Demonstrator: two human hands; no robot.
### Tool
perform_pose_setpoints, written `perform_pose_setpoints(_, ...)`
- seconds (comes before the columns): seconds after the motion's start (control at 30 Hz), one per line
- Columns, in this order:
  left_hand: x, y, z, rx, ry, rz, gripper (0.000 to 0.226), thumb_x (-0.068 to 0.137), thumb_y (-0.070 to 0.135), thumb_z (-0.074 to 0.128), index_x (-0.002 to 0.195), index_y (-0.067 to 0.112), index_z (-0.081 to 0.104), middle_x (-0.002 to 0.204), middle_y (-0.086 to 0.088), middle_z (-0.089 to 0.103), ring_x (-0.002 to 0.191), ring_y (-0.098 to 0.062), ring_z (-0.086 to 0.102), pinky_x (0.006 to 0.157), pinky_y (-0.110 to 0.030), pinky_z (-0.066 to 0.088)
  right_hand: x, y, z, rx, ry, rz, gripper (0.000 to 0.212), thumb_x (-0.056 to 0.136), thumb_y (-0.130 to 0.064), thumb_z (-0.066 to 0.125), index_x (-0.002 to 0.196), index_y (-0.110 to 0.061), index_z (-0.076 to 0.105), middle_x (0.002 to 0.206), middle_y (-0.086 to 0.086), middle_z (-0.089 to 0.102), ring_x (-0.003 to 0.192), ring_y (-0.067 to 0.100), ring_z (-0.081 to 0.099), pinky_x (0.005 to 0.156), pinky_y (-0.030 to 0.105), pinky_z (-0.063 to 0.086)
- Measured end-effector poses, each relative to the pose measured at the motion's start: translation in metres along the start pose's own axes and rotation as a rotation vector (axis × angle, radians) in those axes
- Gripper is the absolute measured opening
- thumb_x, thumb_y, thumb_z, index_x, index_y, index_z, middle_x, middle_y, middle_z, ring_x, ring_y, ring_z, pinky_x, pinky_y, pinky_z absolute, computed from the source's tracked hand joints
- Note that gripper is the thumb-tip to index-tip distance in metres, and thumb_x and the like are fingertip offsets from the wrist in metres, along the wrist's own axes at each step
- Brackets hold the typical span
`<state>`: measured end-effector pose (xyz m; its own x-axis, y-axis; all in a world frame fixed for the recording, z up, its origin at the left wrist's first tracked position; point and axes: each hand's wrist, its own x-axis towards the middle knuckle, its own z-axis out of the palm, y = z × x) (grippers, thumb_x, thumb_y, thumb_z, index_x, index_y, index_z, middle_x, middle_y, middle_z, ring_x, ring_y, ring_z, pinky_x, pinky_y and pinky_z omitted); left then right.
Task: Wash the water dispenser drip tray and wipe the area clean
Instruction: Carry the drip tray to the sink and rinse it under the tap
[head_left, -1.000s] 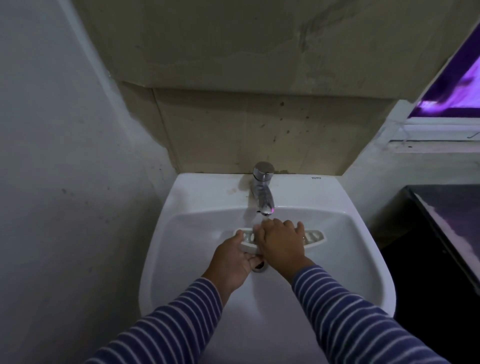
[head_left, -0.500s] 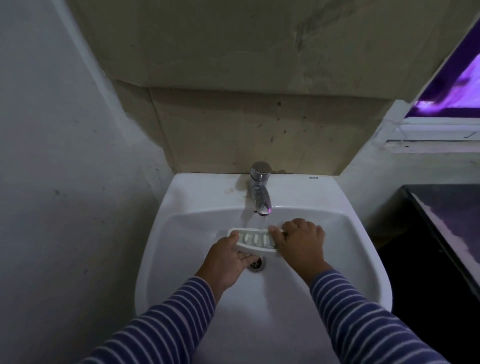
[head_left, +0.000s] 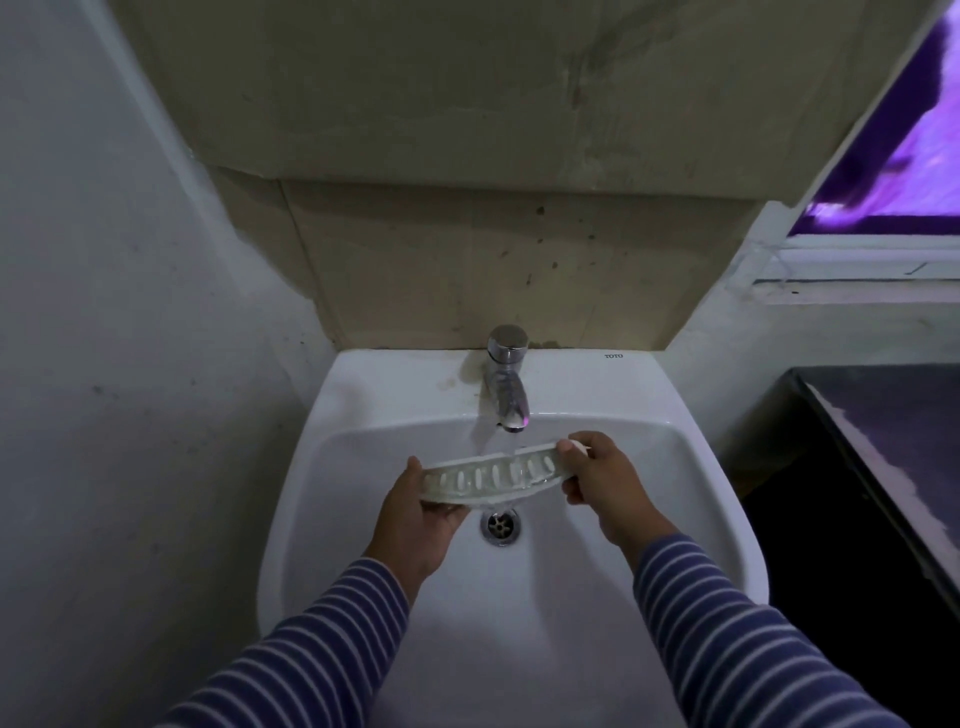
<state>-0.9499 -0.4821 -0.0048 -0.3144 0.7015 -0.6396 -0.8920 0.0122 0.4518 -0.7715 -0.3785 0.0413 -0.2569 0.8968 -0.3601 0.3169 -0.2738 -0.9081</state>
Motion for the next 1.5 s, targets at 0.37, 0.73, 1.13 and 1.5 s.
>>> perform_pose_setpoints(0.37, 0.005, 0.007, -0.003, 0.177, 0.051, -0.078, 0.038, 0.094, 0.033, 0.057, 0.119, 0.005, 0.055, 0.108, -0.022, 0.065, 0.094, -0.034, 0.066, 0.070, -0.042, 0.055, 0.000, -0.001, -0.013, 0.193, -0.040, -0.026, 0.029, 0.082, -0.002, 0.056, 0.086, -0.027, 0.070, 0.086, 0.006, 0.067, 0.078, 0.021, 0.056, 0.071, 0.031, 0.050)
perform_pose_setpoints(0.73, 0.002, 0.015, -0.015, 0.069, 0.101, -0.036, 0.027, 0.096, 0.031, 0.053, 0.111, 0.008, 0.054, 0.107, -0.022, 0.063, 0.091, -0.037, 0.065, 0.068, -0.045, 0.052, -0.007, -0.005, 0.007, 0.049, -0.053, -0.161, 0.033, 0.078, 0.011, 0.060, 0.092, -0.019, 0.065, 0.109, 0.005, 0.066, 0.096, 0.022, 0.061, 0.069, 0.025, 0.048)
perform_pose_setpoints(1.13, -0.011, 0.007, -0.001, 0.082, -0.003, -0.077, 0.016, 0.094, -0.004, 0.045, 0.106, -0.004, 0.055, 0.102, -0.027, 0.068, 0.094, -0.037, 0.066, 0.075, -0.042, 0.053, -0.003, 0.024, 0.032, -1.122, 0.149, -0.347, 0.039, 0.096, -0.035, 0.038, 0.123, -0.012, 0.053, 0.136, 0.010, 0.043, 0.127, 0.027, 0.036, 0.106, 0.042, 0.031)
perform_pose_setpoints(1.5, -0.010, 0.000, -0.013, 0.128, 0.036, -0.040, 0.025, 0.101, 0.013, 0.043, 0.115, -0.003, 0.055, 0.111, -0.026, 0.065, 0.095, -0.035, 0.066, 0.071, -0.040, 0.055, -0.011, 0.013, 0.049, -1.029, -0.006, -0.501, 0.026, 0.096, -0.025, 0.040, 0.094, -0.012, 0.063, 0.100, 0.007, 0.065, 0.088, 0.023, 0.058, 0.090, 0.036, 0.047)
